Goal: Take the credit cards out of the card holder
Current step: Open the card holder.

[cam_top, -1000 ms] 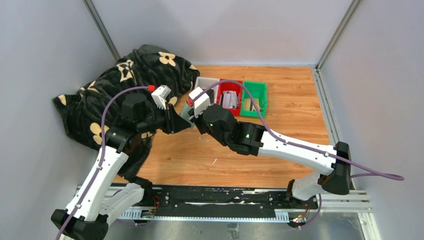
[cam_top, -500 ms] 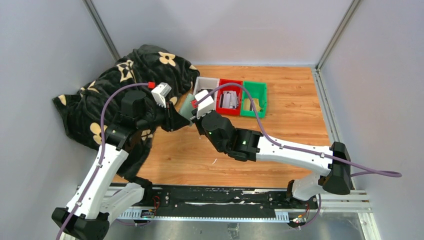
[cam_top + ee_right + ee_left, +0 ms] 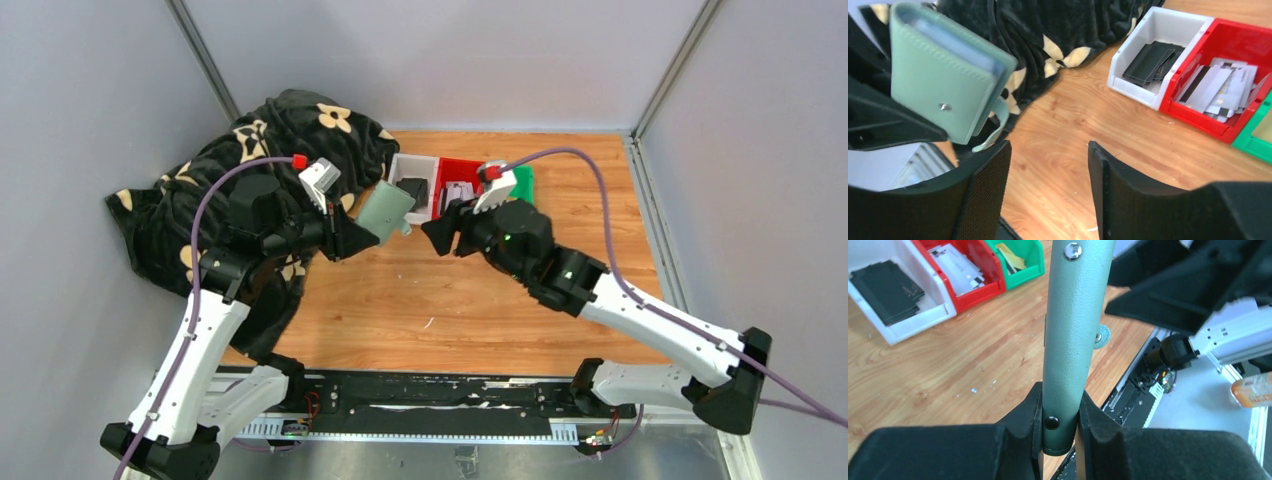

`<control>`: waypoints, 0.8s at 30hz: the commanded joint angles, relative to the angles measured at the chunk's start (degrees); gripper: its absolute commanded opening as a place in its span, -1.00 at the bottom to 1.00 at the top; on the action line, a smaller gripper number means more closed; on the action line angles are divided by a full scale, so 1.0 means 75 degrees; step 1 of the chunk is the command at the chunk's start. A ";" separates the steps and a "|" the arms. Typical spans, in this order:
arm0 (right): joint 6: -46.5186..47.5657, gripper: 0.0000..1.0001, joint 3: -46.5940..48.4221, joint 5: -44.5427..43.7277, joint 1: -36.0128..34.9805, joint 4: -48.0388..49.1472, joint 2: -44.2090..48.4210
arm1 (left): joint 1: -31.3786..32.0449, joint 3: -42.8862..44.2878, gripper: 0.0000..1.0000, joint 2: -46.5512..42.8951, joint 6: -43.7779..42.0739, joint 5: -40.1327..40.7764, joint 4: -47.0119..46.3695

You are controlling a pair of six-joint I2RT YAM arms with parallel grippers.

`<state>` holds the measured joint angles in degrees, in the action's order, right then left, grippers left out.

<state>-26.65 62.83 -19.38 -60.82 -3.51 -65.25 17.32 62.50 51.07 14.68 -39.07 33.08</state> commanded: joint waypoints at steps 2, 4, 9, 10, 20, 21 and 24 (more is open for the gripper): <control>-0.0850 0.41 -0.0110 0.4039 0.1462 -0.0314 0.0771 | -0.0048 0.0396 -1.00 -0.0198 -0.0779 -0.1060 -0.0005; -0.0865 0.50 0.0012 0.4862 0.1781 -0.0303 0.0889 | -0.0048 0.0397 -1.00 -0.0222 -0.0991 -0.1238 0.0114; -0.0865 0.57 0.0386 0.6102 0.1910 0.0050 0.0568 | -0.0048 0.0426 -1.00 -0.0223 -0.1241 -0.1582 0.0331; -0.0857 0.58 0.0451 0.6316 0.1910 0.0136 0.0434 | -0.0048 0.0430 -1.00 -0.0244 -0.1236 -0.1663 0.0344; -0.0873 0.30 0.0439 0.7931 0.1910 0.0894 -0.0301 | -0.0048 0.0503 -1.00 -0.0385 -0.0512 -0.2772 0.0091; -0.0840 0.28 0.0369 0.7876 0.1910 0.0864 -0.0284 | -0.0048 0.0504 -1.00 -0.0406 -0.0405 -0.2881 0.0002; -0.0763 0.20 0.0170 0.7789 0.1910 0.0854 -0.0193 | -0.0048 0.0537 -1.00 -0.0440 -0.0160 -0.3179 -0.0131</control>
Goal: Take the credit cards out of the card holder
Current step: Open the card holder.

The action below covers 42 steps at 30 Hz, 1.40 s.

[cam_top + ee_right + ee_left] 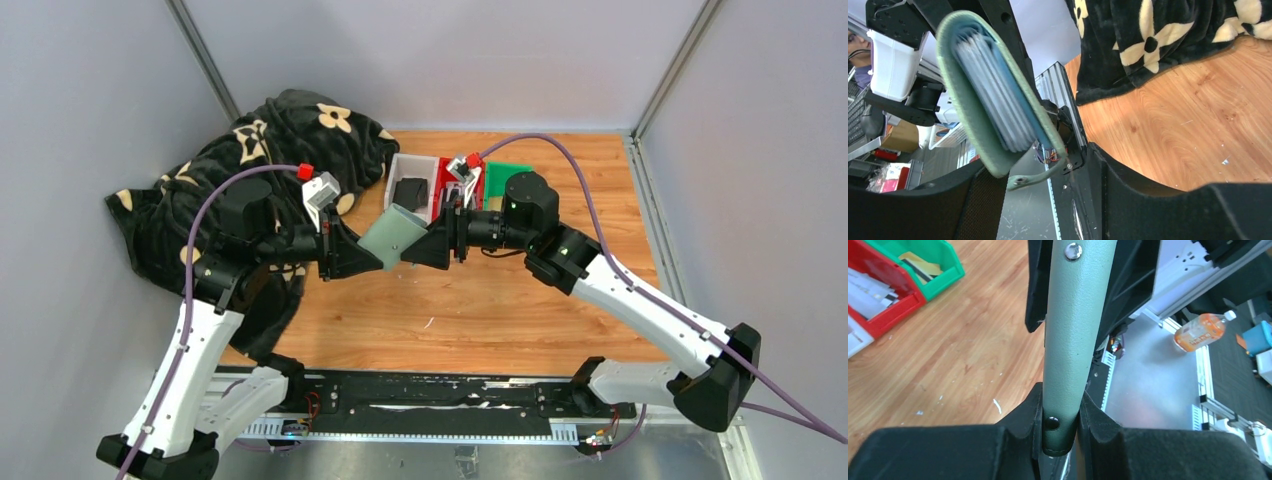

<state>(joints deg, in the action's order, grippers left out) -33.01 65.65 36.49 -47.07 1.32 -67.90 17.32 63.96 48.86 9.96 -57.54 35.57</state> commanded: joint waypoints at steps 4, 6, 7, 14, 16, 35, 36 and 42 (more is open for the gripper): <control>0.0250 0.09 -0.0330 0.0373 0.0077 0.0114 0.0267 | -0.0048 0.0443 -1.00 -0.0157 0.0656 -0.1108 -0.0475; 0.0365 0.06 -0.0367 0.0456 0.0077 0.0035 0.0337 | -0.0049 0.0481 -1.00 -0.0151 0.0828 -0.1298 -0.0511; 0.0417 0.05 -0.0382 0.0474 0.0077 0.0016 0.0370 | -0.0048 0.0493 -1.00 -0.0157 0.0922 -0.1377 -0.0556; 0.0200 0.03 -0.0262 0.0657 0.0068 0.0480 0.0476 | -0.0048 0.0478 -1.00 -0.0199 0.1136 -0.1524 -0.0618; 0.0039 0.04 -0.0187 0.0798 0.0040 0.0761 0.0436 | -0.0048 0.0438 -1.00 -0.0204 0.1173 -0.1488 -0.0608; 0.0681 0.05 -0.0187 0.0342 -0.0369 0.0818 0.0733 | -0.0048 0.0439 -1.00 -0.0256 0.1417 -0.1529 -0.0806; 0.0641 0.02 -0.0179 0.0212 -0.0369 0.0890 0.0733 | -0.0048 0.0432 -1.00 -0.0266 0.1434 -0.1563 -0.0807; 0.0480 -0.07 -0.0046 -0.0023 -0.0375 0.1301 0.0579 | -0.0042 0.0420 -1.00 -0.0264 0.1531 -0.1870 -0.0794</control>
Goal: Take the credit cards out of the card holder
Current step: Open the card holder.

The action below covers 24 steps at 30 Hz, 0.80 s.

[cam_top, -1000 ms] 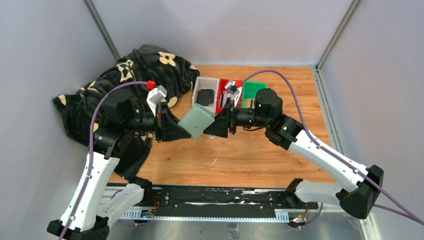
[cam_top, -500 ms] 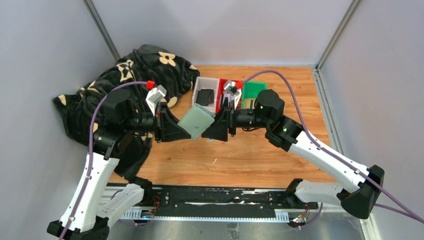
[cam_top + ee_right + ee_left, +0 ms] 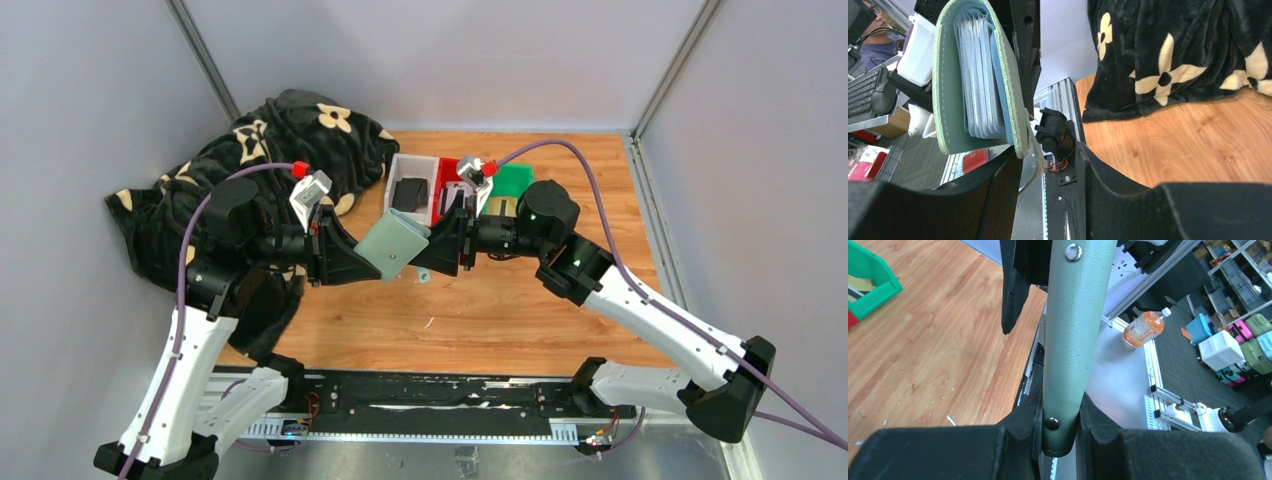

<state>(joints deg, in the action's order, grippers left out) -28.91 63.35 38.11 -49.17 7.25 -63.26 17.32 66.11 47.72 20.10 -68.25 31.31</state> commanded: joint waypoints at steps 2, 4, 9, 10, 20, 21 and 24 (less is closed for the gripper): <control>-0.0228 -0.06 0.0363 -0.0126 -0.0154 0.0704 -0.0172 | -0.0042 0.0081 -1.00 -0.0128 0.0145 -0.0485 -0.0240; -0.0275 -0.04 0.0453 0.0005 -0.0303 0.0874 -0.0325 | -0.0046 0.0022 -1.00 -0.0155 0.0128 -0.0469 -0.0256; 0.0053 -0.03 0.0595 0.0118 -0.0759 0.0817 -0.0519 | -0.0048 0.0014 -0.89 -0.0160 -0.0119 -0.0261 -0.0026; 0.0079 -0.07 0.0610 0.0044 -0.0797 0.0789 -0.0537 | -0.0048 0.0037 -0.73 -0.0153 -0.0165 -0.0234 0.0028; 0.0685 -1.00 0.1706 -0.2537 -0.1124 -0.2382 -0.0565 | -0.0048 0.0413 1.00 -0.0681 -0.2739 0.2246 0.0911; 0.0855 -1.00 0.1955 -0.3015 -0.1336 -0.2819 -0.0651 | -0.0039 0.0393 1.00 -0.0815 -0.3156 0.2433 0.0885; 0.1280 -1.00 0.2574 -0.4479 -0.2076 -0.3695 -0.1038 | -0.0025 0.0113 1.00 -0.1243 -0.3606 0.3249 0.0510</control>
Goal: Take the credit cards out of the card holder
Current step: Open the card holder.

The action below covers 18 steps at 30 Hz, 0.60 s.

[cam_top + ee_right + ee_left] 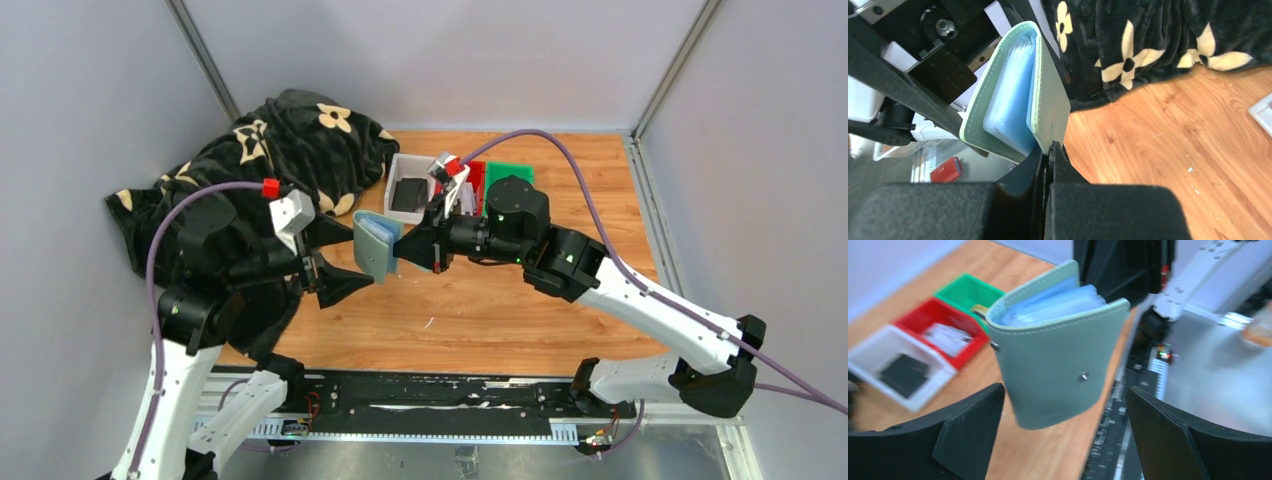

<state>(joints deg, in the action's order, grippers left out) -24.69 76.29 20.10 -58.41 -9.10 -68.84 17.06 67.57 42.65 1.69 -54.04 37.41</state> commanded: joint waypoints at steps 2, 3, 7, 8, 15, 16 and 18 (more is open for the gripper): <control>0.0893 -1.00 0.1199 -0.2609 -0.1161 -0.1846 -0.0491 | 0.0005 -0.0286 1.00 -0.0775 -0.1193 0.1750 -0.0633; 0.0981 -1.00 0.1352 -0.3074 -0.1334 -0.1962 -0.0607 | 0.0008 -0.0419 1.00 -0.0912 -0.1133 0.1801 -0.0768; 0.1518 -1.00 0.2039 -0.4660 -0.2007 -0.2497 -0.1081 | 0.0011 -0.0771 1.00 -0.1145 -0.0607 0.1165 -0.0815; 0.1601 -1.00 0.2176 -0.4916 -0.2177 -0.2591 -0.1177 | 0.0011 -0.0894 1.00 -0.1210 -0.0406 0.0965 -0.0815; 0.2084 -1.00 0.2857 -0.6214 -0.2891 -0.2804 -0.1670 | 0.0011 -0.1352 1.00 -0.1551 0.0015 0.0812 -0.0780; 0.2086 -1.00 0.2844 -0.6199 -0.2898 -0.2769 -0.1670 | 0.0011 -0.1356 1.00 -0.1622 -0.0155 0.0997 -0.0721; 0.2091 -1.00 0.2762 -0.6201 -0.2899 -0.2724 -0.1588 | 0.0011 -0.1311 0.95 -0.1747 -0.0827 0.1388 -0.0529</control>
<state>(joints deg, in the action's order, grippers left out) -10.98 95.00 -21.08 -79.37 -30.20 -81.89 17.06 57.58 31.83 0.03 -46.85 32.42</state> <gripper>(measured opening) 0.023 0.997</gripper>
